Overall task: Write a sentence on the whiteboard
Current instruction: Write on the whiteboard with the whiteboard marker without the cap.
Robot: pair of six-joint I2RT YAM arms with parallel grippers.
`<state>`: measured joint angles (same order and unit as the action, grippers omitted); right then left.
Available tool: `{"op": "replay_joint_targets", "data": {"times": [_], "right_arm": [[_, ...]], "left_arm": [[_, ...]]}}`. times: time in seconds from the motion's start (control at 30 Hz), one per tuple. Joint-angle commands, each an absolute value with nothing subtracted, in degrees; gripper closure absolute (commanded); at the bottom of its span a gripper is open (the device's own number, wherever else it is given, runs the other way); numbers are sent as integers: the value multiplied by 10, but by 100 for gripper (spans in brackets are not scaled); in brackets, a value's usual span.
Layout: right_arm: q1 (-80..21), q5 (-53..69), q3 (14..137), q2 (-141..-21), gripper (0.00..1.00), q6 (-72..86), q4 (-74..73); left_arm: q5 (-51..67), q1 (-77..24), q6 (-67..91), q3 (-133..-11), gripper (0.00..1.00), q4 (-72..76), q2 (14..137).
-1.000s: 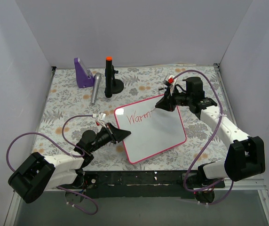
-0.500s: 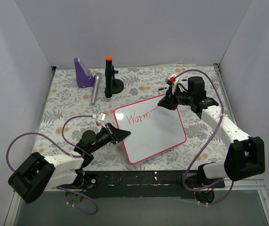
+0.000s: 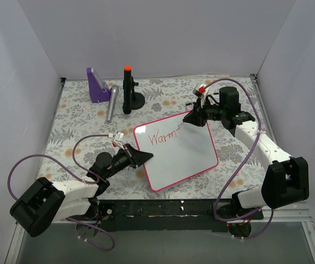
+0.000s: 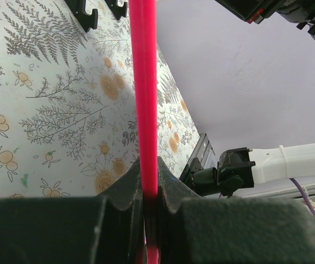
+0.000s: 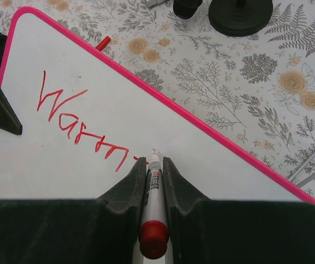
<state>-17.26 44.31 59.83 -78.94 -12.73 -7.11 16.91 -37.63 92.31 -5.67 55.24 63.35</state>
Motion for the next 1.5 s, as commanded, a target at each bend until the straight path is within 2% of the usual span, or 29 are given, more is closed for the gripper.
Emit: {"op": "replay_joint_targets", "data": {"times": [0.0,0.73,1.07,1.47], "right_arm": [[-172,449,625,-795,99,-114,-47],[-176,452,547,-742,99,-178,-118],[-161,424,617,-747,99,-165,-105],[-156,408,629,-785,99,-144,-69]], "left_arm": [[185,-381,911,-64,100,617,627],[182,-381,910,-63,100,610,618],[183,-381,908,-64,100,606,615],[187,-381,908,-65,100,613,621]]}}
